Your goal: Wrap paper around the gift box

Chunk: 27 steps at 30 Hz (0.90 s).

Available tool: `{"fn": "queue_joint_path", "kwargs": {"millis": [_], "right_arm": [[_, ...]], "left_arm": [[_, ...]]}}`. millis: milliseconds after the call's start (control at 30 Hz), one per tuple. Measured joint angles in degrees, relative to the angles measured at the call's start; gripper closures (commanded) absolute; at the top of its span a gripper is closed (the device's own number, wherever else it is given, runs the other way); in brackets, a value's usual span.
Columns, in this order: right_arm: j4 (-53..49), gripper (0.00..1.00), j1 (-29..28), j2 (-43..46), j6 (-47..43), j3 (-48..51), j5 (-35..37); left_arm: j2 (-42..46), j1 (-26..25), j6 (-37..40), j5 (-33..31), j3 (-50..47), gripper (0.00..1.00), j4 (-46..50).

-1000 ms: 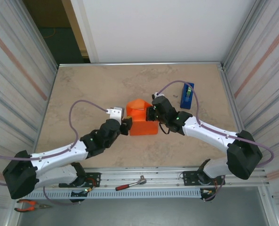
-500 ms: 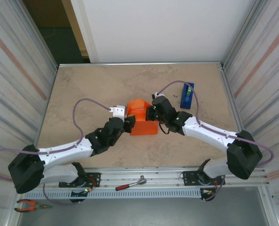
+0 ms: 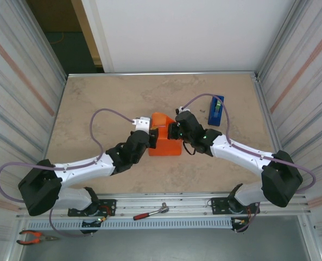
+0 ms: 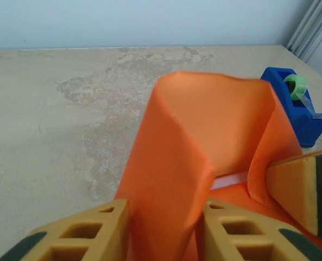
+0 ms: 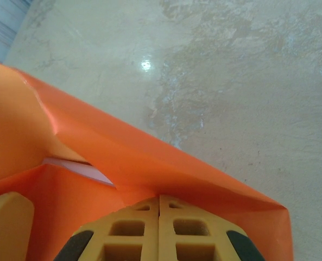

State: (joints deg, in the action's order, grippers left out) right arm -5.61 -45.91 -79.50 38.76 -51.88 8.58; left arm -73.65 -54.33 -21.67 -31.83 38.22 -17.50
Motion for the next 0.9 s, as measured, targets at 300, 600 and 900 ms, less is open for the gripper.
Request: {"fn": "queue_joint_path", "kwargs": {"millis": [300,600,900], "right_arm": [[0.0,1.0,-0.1,0.0,0.2,0.0,0.0],[0.2,1.0,-0.2,0.0,0.3,0.0,0.0],[0.7,1.0,-0.2,0.0,1.1,0.3,0.0]], "left_arm": [[-0.1,0.7,3.3,-0.8,1.9,0.66,-0.4],[0.3,1.1,5.5,0.7,3.6,0.75,-0.1],[15.7,7.8,0.3,4.2,3.5,0.99,6.3]]}}
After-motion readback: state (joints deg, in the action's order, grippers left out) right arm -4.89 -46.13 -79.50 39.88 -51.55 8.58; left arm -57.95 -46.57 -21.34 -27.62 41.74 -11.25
